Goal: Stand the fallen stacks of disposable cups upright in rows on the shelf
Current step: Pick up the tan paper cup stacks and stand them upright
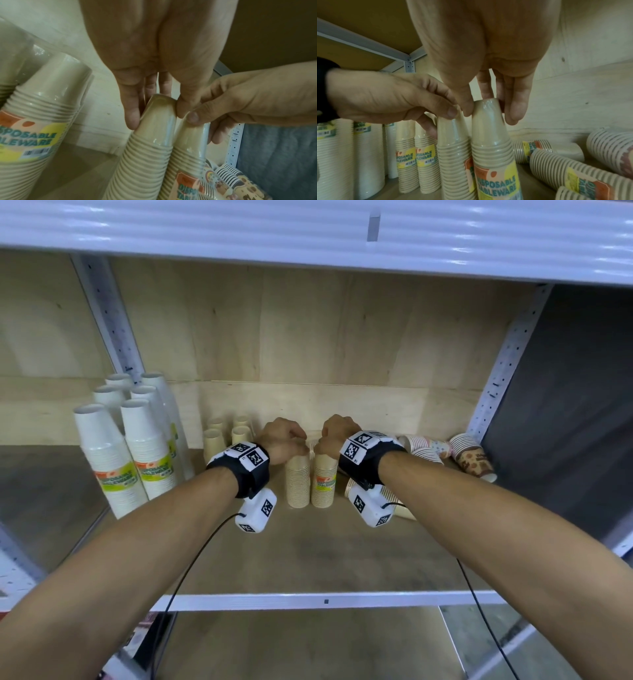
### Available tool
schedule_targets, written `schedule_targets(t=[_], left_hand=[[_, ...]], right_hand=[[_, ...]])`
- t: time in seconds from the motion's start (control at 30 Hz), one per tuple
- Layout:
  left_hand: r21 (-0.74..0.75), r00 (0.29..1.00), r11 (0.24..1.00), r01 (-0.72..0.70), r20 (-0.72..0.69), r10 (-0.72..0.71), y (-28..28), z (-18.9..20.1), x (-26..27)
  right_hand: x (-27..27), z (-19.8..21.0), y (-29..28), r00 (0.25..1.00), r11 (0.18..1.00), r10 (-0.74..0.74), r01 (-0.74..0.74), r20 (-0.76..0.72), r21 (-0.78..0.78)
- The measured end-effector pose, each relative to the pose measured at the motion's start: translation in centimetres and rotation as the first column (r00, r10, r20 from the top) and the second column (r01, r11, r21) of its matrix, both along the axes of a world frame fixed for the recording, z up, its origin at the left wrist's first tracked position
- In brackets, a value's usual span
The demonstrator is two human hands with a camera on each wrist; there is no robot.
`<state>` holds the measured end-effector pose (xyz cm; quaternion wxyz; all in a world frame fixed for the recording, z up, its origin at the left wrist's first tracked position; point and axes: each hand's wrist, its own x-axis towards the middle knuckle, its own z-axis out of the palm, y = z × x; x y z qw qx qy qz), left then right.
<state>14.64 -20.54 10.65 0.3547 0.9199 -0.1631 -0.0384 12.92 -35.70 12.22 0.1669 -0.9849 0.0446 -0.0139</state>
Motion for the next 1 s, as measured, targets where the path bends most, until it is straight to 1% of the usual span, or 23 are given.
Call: schedule_targets(t=[0.1, 0.2, 0.33, 0.43, 0.53, 0.63, 0.7, 0.8, 0.93, 1.0], left_hand=[[0.01, 1.0, 1.0, 0.008, 0.019, -0.008, 0.0, 0.0, -0.1], [0.013, 0.999, 1.0, -0.015, 0.028, 0.015, 0.1, -0.1, 0.0], [0.016, 0.995, 0.997, -0.08, 0.053, 0.079, 0.0, -0.1, 0.0], [0.052, 0.996, 0.997, -0.05, 0.073, 0.046, -0.1, 0.3, -0.1], [0.047, 0.997, 0.999, -0.026, 0.072, 0.023, -0.5, 0.5, -0.3], [0.033, 0.99, 0.995, -0.091, 0.108, 0.087, -0.7, 0.4, -0.4], [0.056, 0.985, 0.991, -0.121, 0.13, 0.113, -0.8, 0.3, -0.5], [0.091, 0.985, 0.989, -0.114, 0.143, 0.101, -1.1, 0.5, -0.8], [0.094, 0.987, 0.991, -0.09, 0.141, 0.076, -1.4, 0.6, -0.8], [0.081, 0.983, 0.99, -0.117, 0.155, 0.104, -1.6, 0.6, -0.9]], right_hand=[[-0.2, 0.1, -0.3, 0.999, 0.999, 0.039, -0.039, -0.001, -0.026], [-0.6, 0.4, -0.5, 0.998, 0.998, 0.061, -0.061, 0.003, -0.015], [-0.2, 0.5, -0.1, 0.999, 0.999, 0.042, -0.042, -0.003, -0.025], [0.2, 0.0, -0.2, 0.999, 0.999, 0.021, -0.02, 0.03, -0.027], [0.4, -0.4, -0.3, 0.999, 0.999, 0.013, -0.011, 0.03, -0.035], [0.5, -0.3, -0.7, 1.0, 0.999, 0.001, 0.0, 0.03, -0.032], [0.5, -0.3, -0.9, 0.999, 1.0, 0.001, 0.0, 0.032, -0.028], [0.7, -0.6, -0.9, 0.999, 0.999, -0.033, 0.033, 0.028, -0.021], [0.8, -0.7, -0.5, 0.999, 0.999, -0.01, 0.011, 0.033, -0.051], [0.7, -0.5, -0.9, 1.0, 0.999, -0.001, 0.002, 0.03, -0.052]])
